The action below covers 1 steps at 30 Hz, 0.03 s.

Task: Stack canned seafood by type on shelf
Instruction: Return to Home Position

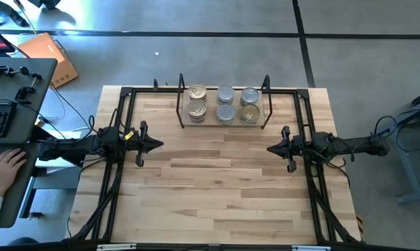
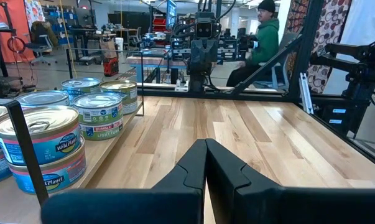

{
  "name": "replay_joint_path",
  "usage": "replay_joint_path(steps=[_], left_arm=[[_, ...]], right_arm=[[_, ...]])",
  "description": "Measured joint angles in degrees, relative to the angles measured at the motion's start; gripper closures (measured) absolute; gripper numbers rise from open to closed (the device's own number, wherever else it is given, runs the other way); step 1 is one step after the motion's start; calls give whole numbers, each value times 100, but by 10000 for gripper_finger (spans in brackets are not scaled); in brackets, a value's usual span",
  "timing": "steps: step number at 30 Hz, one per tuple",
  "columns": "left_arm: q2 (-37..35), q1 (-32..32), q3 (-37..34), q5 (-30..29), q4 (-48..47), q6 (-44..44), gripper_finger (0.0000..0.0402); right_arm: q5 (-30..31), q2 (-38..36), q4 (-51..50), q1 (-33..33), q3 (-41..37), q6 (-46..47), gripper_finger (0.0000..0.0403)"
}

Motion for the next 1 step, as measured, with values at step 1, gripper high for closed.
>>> replay_joint_path(steps=[1], left_arm=[[1, 0, 0, 0, 1, 0, 401]], right_arm=[[0, -1, 2, 1, 0, 0, 403]])
